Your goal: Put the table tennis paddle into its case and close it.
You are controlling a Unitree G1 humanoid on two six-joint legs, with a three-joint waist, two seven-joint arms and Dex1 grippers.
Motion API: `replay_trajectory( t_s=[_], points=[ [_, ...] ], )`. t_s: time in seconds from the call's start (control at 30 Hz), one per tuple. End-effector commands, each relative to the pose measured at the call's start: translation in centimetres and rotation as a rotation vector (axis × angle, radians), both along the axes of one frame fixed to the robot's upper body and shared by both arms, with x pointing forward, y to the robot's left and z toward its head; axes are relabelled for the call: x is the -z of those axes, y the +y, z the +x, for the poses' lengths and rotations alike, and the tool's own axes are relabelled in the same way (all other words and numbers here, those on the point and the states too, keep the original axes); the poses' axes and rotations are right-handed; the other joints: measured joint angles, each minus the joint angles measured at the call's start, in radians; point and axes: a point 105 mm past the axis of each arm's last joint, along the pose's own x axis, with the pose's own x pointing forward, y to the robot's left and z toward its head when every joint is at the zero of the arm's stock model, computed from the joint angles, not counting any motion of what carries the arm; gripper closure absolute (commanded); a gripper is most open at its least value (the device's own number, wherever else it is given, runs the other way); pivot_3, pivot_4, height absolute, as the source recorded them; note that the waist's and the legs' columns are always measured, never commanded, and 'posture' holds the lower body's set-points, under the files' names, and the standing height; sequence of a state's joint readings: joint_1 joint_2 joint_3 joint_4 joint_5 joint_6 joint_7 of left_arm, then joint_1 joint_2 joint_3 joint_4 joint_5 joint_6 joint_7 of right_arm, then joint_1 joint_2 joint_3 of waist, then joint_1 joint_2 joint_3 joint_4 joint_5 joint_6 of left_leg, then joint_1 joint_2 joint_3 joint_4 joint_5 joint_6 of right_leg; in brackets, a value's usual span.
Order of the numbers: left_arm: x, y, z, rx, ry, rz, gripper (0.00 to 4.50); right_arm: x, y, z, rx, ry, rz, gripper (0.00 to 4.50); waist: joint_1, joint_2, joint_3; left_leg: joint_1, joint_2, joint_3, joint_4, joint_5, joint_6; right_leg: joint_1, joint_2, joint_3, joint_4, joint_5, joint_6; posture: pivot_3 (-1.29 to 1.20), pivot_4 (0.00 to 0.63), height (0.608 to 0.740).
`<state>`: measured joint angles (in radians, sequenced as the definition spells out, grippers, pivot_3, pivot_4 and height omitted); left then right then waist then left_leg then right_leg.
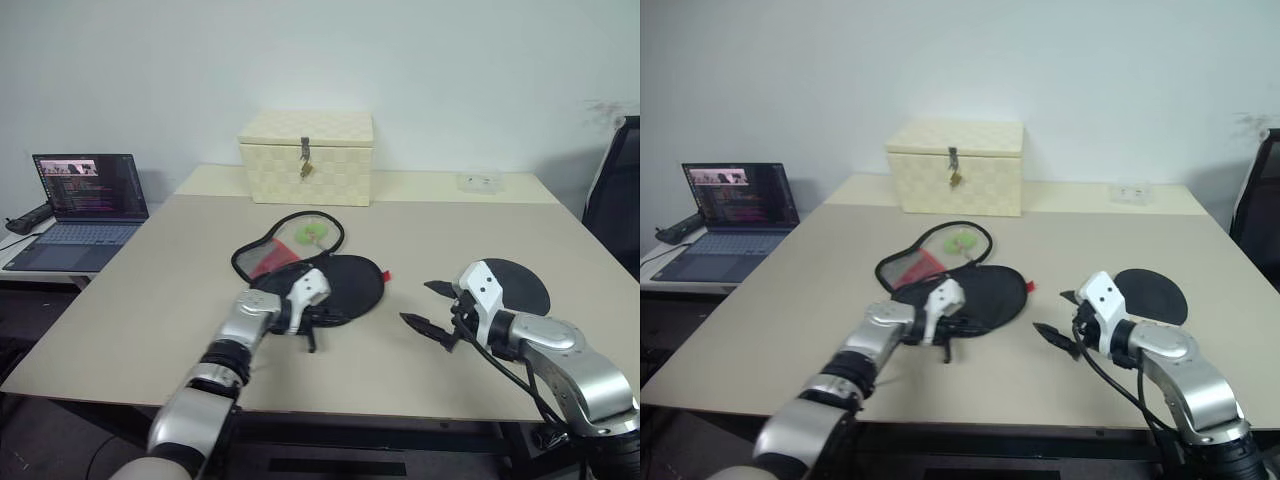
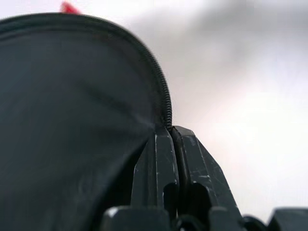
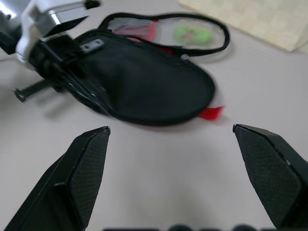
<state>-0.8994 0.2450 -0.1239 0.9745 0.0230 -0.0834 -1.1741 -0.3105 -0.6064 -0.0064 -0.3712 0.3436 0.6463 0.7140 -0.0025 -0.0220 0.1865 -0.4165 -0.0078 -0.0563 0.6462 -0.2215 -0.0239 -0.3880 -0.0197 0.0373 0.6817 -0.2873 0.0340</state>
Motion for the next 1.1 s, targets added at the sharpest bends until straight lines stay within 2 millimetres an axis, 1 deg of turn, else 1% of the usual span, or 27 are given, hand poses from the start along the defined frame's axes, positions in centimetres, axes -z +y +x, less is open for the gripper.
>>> replay_trajectory(
  t_s=[0.03, 0.07, 0.17, 0.27, 0.3, 0.4, 0.53, 0.63, 0.7, 0.73, 0.8, 0.87, 0.9, 0.93, 0.97, 1.0, 1.07, 1.1],
  points=[
    [-1.8, -3.2, 0.9, -0.015, -0.053, -0.022, 4.45, -0.9, 0.1, -1.4, -0.064, -0.015, -0.005, 0.0, -0.001, 0.0, 0.0, 0.0, 0.0, 0.0, 0.0, 0.0, 0.0, 0.0, 0.0, 0.0, 0.0, 0.0, 0.0, 0.0, 0.15, 0.74],
    [-2.2, -4.1, 1.2, -0.032, -0.057, -0.035, 4.45, -0.8, 0.1, -1.7, -0.072, -0.006, -0.01, 0.0, -0.001, 0.0, 0.0, 0.0, 0.0, 0.001, 0.0, 0.0, 0.0, 0.0, 0.001, 0.0, 0.0, 0.0, 0.0, 0.0, 0.15, 0.74],
    [-3.0, -6.0, 1.7, -0.058, -0.061, -0.058, 4.45, -0.5, -0.1, -2.3, -0.083, 0.01, -0.023, 0.0, -0.002, 0.0, 0.0, 0.0, 0.0, 0.002, 0.0, 0.0, 0.0, 0.0, 0.001, 0.0, 0.0, 0.0, 0.0, 0.0, 0.15, 0.74],
    [-3.4, -6.7, 1.9, -0.068, -0.059, -0.071, 4.45, -0.4, -0.3, -2.5, -0.079, 0.014, -0.033, 0.0, -0.01, 0.0, 0.0, 0.0, 0.0, 0.002, 0.0, 0.0, 0.0, 0.0, 0.001, 0.001, 0.0, 0.0, 0.0, 0.0, 0.15, 0.74],
    [-3.5, -6.7, 1.9, -0.068, -0.054, -0.077, 4.27, -0.4, -0.3, -2.5, -0.075, 0.014, -0.034, 0.0, -0.014, 0.0, 0.0, 0.001, 0.0, 0.002, -0.001, 0.0, 0.0, 0.0, 0.001, 0.001, 0.0, 0.0, 0.0, 0.0, 0.15, 0.74],
    [-3.7, -6.1, 1.8, -0.054, -0.05, -0.088, 3.56, -0.4, -0.4, -2.4, -0.066, 0.02, -0.029, 0.0, -0.024, 0.0, 0.0, 0.001, 0.0, 0.002, -0.001, 0.0, 0.0, 0.0, 0.001, 0.001, 0.0, 0.0, 0.0, 0.0, 0.15, 0.74],
    [-4.3, -4.7, 1.9, -0.067, -0.05, -0.108, 2.09, -0.2, -0.2, -2.3, -0.069, 0.033, -0.023, 0.0, -0.03, 0.0, 0.0, 0.001, 0.001, 0.001, -0.001, 0.0, 0.0, 0.0, 0.001, 0.002, 0.0, 0.0, 0.0, 0.0, 0.15, 0.74],
    [-5.1, -3.4, 1.5, -0.066, -0.051, -0.131, 1.01, -0.3, 0.0, -2.0, -0.061, 0.044, 0.0, 0.0, -0.03, 0.0, 0.0, 0.001, 0.001, 0.0, -0.001, 0.0, 0.0, 0.0, 0.001, 0.002, 0.0, 0.0, 0.0, 0.0, 0.15, 0.74],
    [-5.8, -1.6, 0.8, -0.055, -0.047, -0.154, 0.27, -0.7, 0.2, -1.5, -0.037, 0.058, 0.052, 0.0, -0.031, 0.0, 0.0, 0.001, 0.001, 0.0, -0.001, 0.0, 0.0, -0.001, 0.001, 0.003, 0.001, 0.0, 0.0, 0.0, 0.15, 0.74],
    [-6.0, -0.7, 0.5, -0.053, -0.043, -0.161, 0.03, -0.9, 0.3, -1.3, -0.027, 0.068, 0.077, 0.0, -0.032, 0.0, 0.0, 0.001, 0.001, -0.001, -0.001, 0.0, 0.0, -0.001, 0.001, 0.002, 0.001, 0.0, 0.0, 0.0, 0.15, 0.74],
    [-6.7, 2.3, 0.0, -0.083, -0.042, -0.183, 0.03, -1.0, 0.9, -1.0, 0.001, 0.108, 0.144, 0.0, -0.034, 0.0, 0.0, 0.002, 0.002, -0.001, -0.001, 0.0, 0.0, -0.001, 0.001, 0.003, 0.001, 0.0, 0.0, 0.0, 0.15, 0.74],
    [-7.1, 5.7, -0.4, -0.131, -0.059, -0.184, 0.03, -0.7, 1.7, -0.8, 0.032, 0.161, 0.205, 0.0, -0.034, 0.0, 0.0, 0.002, 0.003, -0.001, -0.001, 0.0, 0.0, -0.001, 0.001, 0.003, 0.001, 0.0, -0.001, 0.0, 0.15, 0.74],
    [-7.2, 7.0, -0.7, -0.142, -0.065, -0.174, 0.03, -0.6, 2.2, -0.8, 0.037, 0.184, 0.23, 0.0, -0.035, 0.0, 0.0, 0.002, 0.004, -0.001, -0.001, 0.0, 0.0, -0.001, 0.0, 0.003, 0.001, 0.0, -0.001, 0.0, 0.15, 0.74],
    [-7.3, 8.1, -1.0, -0.154, -0.071, -0.161, 0.03, -0.4, 2.6, -0.7, 0.046, 0.205, 0.248, 0.0, -0.036, 0.0, 0.0, 0.002, 0.004, -0.002, -0.001, 0.0, 0.0, -0.001, 0.0, 0.003, 0.001, 0.0, -0.002, 0.0, 0.15, 0.74],
    [-7.3, 8.7, -1.3, -0.159, -0.073, -0.153, 0.03, -0.4, 2.9, -0.7, 0.052, 0.218, 0.258, 0.0, -0.034, 0.0, 0.0, 0.002, 0.004, -0.002, -0.002, 0.0, 0.0, -0.001, 0.0, 0.003, 0.001, 0.0, -0.002, 0.0, 0.15, 0.74],
    [-7.5, 9.9, -1.4, -0.181, -0.084, -0.142, 0.03, 0.0, 3.4, -0.5, 0.061, 0.237, 0.261, 0.0, -0.03, 0.0, 0.0, 0.002, 0.004, -0.002, -0.001, 0.0, 0.0, -0.001, 0.0, 0.002, 0.001, 0.0, -0.002, 0.0, 0.15, 0.74],
    [-7.8, 12.5, -1.7, -0.239, -0.11, -0.113, 0.03, 1.0, 4.2, 0.4, 0.117, 0.273, 0.266, 0.0, -0.027, 0.0, 0.0, 0.002, 0.003, -0.002, -0.001, 0.0, 0.0, -0.001, 0.0, 0.002, 0.001, 0.0, -0.002, 0.0, 0.15, 0.74],
    [-8.0, 13.3, -1.9, -0.262, -0.121, -0.102, 0.03, 1.4, 4.5, 0.8, 0.144, 0.292, 0.27, 0.0, -0.026, 0.0, 0.0, 0.002, 0.002, -0.002, -0.001, 0.0, 0.0, -0.001, 0.0, 0.002, 0.001, 0.0, -0.002, 0.0, 0.15, 0.74]
  ],
)
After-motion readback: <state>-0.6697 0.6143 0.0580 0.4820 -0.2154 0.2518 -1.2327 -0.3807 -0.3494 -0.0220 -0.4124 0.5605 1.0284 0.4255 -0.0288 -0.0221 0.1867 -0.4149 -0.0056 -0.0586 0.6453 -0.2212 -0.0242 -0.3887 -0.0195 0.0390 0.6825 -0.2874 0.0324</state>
